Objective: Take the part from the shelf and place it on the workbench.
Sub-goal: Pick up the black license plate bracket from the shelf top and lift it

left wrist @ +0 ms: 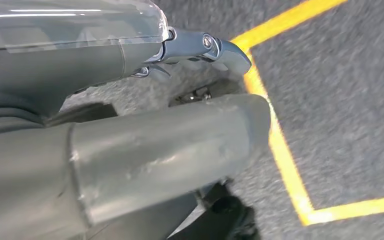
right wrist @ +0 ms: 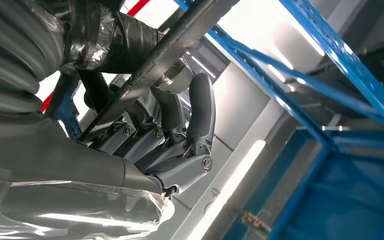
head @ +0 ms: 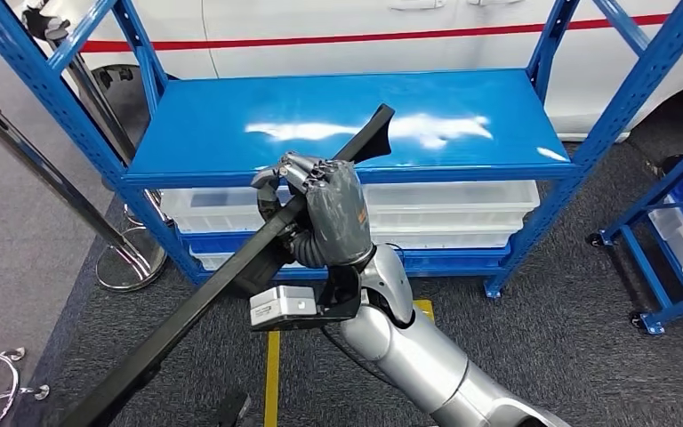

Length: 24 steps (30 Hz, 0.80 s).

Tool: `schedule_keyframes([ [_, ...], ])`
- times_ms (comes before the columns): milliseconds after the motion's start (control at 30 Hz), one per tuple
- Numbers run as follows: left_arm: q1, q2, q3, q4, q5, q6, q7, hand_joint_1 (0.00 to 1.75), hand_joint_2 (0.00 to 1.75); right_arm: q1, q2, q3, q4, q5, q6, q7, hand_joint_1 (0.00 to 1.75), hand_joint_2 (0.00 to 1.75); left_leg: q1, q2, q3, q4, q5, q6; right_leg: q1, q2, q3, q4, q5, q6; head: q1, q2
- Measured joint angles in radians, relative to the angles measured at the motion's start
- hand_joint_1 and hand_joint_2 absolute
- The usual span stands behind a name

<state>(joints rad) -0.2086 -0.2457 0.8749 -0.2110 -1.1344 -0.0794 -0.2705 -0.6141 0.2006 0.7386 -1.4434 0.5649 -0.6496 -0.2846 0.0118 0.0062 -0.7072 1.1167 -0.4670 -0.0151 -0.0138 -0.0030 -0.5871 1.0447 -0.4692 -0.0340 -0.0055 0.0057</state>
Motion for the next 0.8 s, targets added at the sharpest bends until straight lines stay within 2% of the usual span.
schedule_keyframes([
  [33, 0.0, 0.0, -0.001, 0.0, -0.001, 0.0, 0.001, 0.0, 0.0, -0.003, 0.0, 0.0, -0.008, -0.004, 0.001, 0.003, 1.75, 1.75, 0.0, 0.0, -0.016, 0.061, -0.053, -0.004, 0.001, 0.0, -0.015, 0.0, 0.012, -0.003, 0.0, 0.0],
  [67, -0.001, 0.0, -0.001, 0.0, -0.001, 0.0, 0.001, 0.0, 0.0, -0.006, 0.0, -0.001, -0.016, -0.007, 0.002, 0.005, 1.75, 1.75, 0.001, 0.0, -0.027, 0.125, -0.091, -0.006, 0.002, 0.0, -0.031, 0.001, 0.024, -0.004, 0.0, 0.0],
  [100, -0.001, 0.0, -0.002, 0.0, -0.002, 0.0, 0.001, 0.0, 0.0, -0.007, 0.0, -0.001, -0.022, -0.008, 0.002, 0.006, 1.75, 1.75, 0.001, 0.0, -0.029, 0.175, -0.107, -0.007, 0.004, 0.0, -0.047, 0.002, 0.037, -0.004, 0.0, 0.0],
  [133, -0.001, 0.0, -0.002, 0.0, -0.002, 0.0, 0.002, 0.0, 0.0, -0.008, 0.0, -0.002, -0.027, -0.009, 0.004, 0.006, 1.75, 1.75, 0.0, 0.0, -0.017, 0.197, -0.099, -0.006, 0.006, -0.001, -0.063, 0.003, 0.048, -0.004, 0.0, 0.0],
  [167, -0.001, 0.0, -0.002, 0.0, -0.002, 0.0, 0.002, 0.0, 0.0, -0.008, 0.0, -0.002, -0.033, -0.009, 0.004, 0.007, 1.75, 1.75, 0.0, 0.0, 0.011, 0.187, -0.076, -0.003, 0.007, -0.001, -0.078, 0.004, 0.06, -0.003, 0.0, 0.0],
  [200, -0.002, 0.0, -0.002, 0.0, -0.002, 0.0, 0.003, 0.0, 0.0, -0.009, 0.0, -0.002, -0.04, -0.009, 0.005, 0.008, 1.75, 1.75, -0.001, 0.0, 0.056, 0.141, -0.049, 0.002, 0.008, 0.0, -0.092, 0.005, 0.071, -0.001, 0.0, 0.0],
  [233, -0.004, 0.001, -0.003, 0.0, -0.002, 0.0, 0.003, 0.0, 0.0, -0.01, 0.0, -0.002, -0.047, -0.009, 0.006, 0.008, 1.75, 1.75, -0.003, -0.001, 0.11, 0.073, -0.04, 0.009, 0.009, 0.0, -0.102, 0.006, 0.082, 0.001, 0.0, 0.0],
  [267, -0.006, 0.001, -0.003, 0.0, -0.002, 0.0, 0.003, 0.0, 0.0, -0.012, 0.0, -0.002, -0.053, -0.009, 0.007, 0.008, 1.75, 1.75, -0.006, -0.001, 0.163, -0.003, -0.045, 0.015, 0.01, 0.0, -0.111, 0.007, 0.092, 0.004, 0.0, 0.0],
  [300, -0.008, 0.001, -0.003, 0.0, -0.003, 0.0, 0.003, 0.0, 0.0, -0.013, 0.0, -0.002, -0.059, -0.008, 0.007, 0.009, 1.75, 1.75, -0.009, -0.001, 0.2, -0.062, -0.055, 0.02, 0.01, 0.0, -0.115, 0.005, 0.103, 0.009, 0.0, 0.0],
  [333, -0.01, 0.001, -0.003, 0.0, -0.003, 0.0, 0.003, 0.0, 0.0, -0.014, 0.0, -0.002, -0.064, -0.008, 0.008, 0.009, 1.75, 1.75, -0.013, -0.001, 0.219, -0.098, -0.066, 0.024, 0.009, -0.001, -0.116, 0.001, 0.113, 0.015, 0.0, 0.0],
  [367, -0.01, 0.001, -0.004, 0.0, -0.004, 0.0, 0.003, 0.0, 0.0, -0.015, 0.0, -0.002, -0.068, -0.008, 0.008, 0.01, 1.75, 1.75, -0.016, -0.002, 0.223, -0.114, -0.063, 0.028, 0.008, -0.002, -0.115, -0.005, 0.125, 0.022, 0.0, 0.0],
  [400, -0.01, 0.001, -0.004, 0.0, -0.004, 0.0, 0.003, 0.0, 0.0, -0.016, 0.0, -0.002, -0.07, -0.008, 0.008, 0.011, 1.75, 1.75, -0.014, -0.001, 0.217, -0.118, -0.05, 0.034, 0.008, -0.002, -0.115, -0.012, 0.134, 0.028, 0.0, 0.0],
  [433, -0.011, 0.0, -0.004, 0.0, -0.004, 0.0, 0.004, 0.0, 0.0, -0.016, -0.001, -0.002, -0.072, -0.008, 0.008, 0.011, 1.75, 1.75, -0.012, 0.0, 0.211, -0.125, -0.035, 0.04, 0.007, -0.001, -0.119, -0.013, 0.129, 0.034, 0.0, 0.0],
  [467, -0.011, 0.0, -0.004, 0.0, -0.004, 0.0, 0.004, 0.0, 0.0, -0.017, -0.002, -0.002, -0.073, -0.008, 0.008, 0.011, 1.75, 1.75, -0.01, 0.002, 0.202, -0.131, -0.018, 0.047, 0.007, 0.0, -0.128, 0.002, 0.103, 0.039, 0.0, 0.0],
  [500, -0.013, 0.0, -0.004, 0.0, -0.004, -0.001, 0.004, 0.0, 0.0, -0.017, -0.003, -0.002, -0.074, -0.008, 0.008, 0.012, 1.75, 1.75, -0.007, 0.005, 0.189, -0.136, -0.001, 0.052, 0.007, 0.001, -0.141, 0.039, 0.058, 0.043, 0.0, 0.0],
  [567, -0.014, 0.0, -0.006, 0.0, -0.004, -0.001, 0.004, 0.0, 0.0, -0.016, -0.005, -0.002, -0.075, -0.007, 0.008, 0.012, 1.75, 1.75, -0.009, 0.006, 0.156, -0.135, 0.026, 0.058, 0.004, 0.001, -0.172, 0.162, -0.047, 0.048, 0.001, 0.0],
  [600, -0.014, 0.0, -0.006, 0.0, -0.005, -0.001, 0.004, 0.0, 0.0, -0.016, -0.006, -0.002, -0.075, -0.007, 0.008, 0.012, 1.75, 1.75, -0.01, 0.007, 0.138, -0.132, 0.039, 0.058, 0.003, 0.001, -0.18, 0.223, -0.071, 0.051, 0.001, 0.0],
  [633, -0.014, 0.0, -0.007, 0.0, -0.005, -0.001, 0.004, 0.0, 0.0, -0.015, -0.008, -0.002, -0.075, -0.007, 0.008, 0.013, 1.75, 1.75, -0.01, 0.007, 0.119, -0.128, 0.051, 0.056, 0.002, 0.001, -0.177, 0.262, -0.071, 0.053, 0.001, 0.0],
  [667, -0.014, 0.0, -0.008, 0.0, -0.005, -0.001, 0.004, 0.0, 0.0, -0.014, -0.009, -0.002, -0.075, -0.007, 0.008, 0.013, 1.75, 1.75, -0.01, 0.007, 0.1, -0.123, 0.062, 0.054, 0.001, 0.001, -0.159, 0.271, -0.053, 0.054, 0.001, 0.0],
  [700, -0.014, 0.0, -0.008, 0.0, -0.005, -0.001, 0.004, 0.0, 0.0, -0.014, -0.009, -0.002, -0.075, -0.007, 0.008, 0.013, 1.75, 1.75, -0.01, 0.007, 0.081, -0.118, 0.072, 0.052, 0.0, 0.001, -0.123, 0.243, -0.027, 0.053, 0.001, 0.0],
  [733, -0.014, 0.0, -0.009, 0.0, -0.005, -0.001, 0.004, 0.0, 0.0, -0.014, -0.009, -0.002, -0.075, -0.007, 0.008, 0.013, 1.75, 1.75, -0.01, 0.007, 0.066, -0.112, 0.08, 0.048, -0.001, 0.001, -0.076, 0.193, -0.01, 0.052, 0.001, 0.0],
  [767, -0.015, 0.0, -0.009, 0.0, -0.005, -0.001, 0.004, 0.0, 0.0, -0.015, -0.009, -0.002, -0.076, -0.006, 0.008, 0.013, 1.75, 1.75, -0.011, 0.006, 0.052, -0.105, 0.088, 0.043, 0.001, 0.002, -0.021, 0.12, -0.016, 0.049, 0.0, 0.0],
  [800, -0.015, 0.0, -0.009, 0.0, -0.005, -0.001, 0.004, 0.0, 0.0, -0.015, -0.008, -0.002, -0.076, -0.006, 0.008, 0.013, 1.75, 1.75, -0.011, 0.005, 0.043, -0.101, 0.097, 0.038, 0.003, 0.003, 0.02, 0.061, -0.027, 0.044, 0.0, 0.0],
])
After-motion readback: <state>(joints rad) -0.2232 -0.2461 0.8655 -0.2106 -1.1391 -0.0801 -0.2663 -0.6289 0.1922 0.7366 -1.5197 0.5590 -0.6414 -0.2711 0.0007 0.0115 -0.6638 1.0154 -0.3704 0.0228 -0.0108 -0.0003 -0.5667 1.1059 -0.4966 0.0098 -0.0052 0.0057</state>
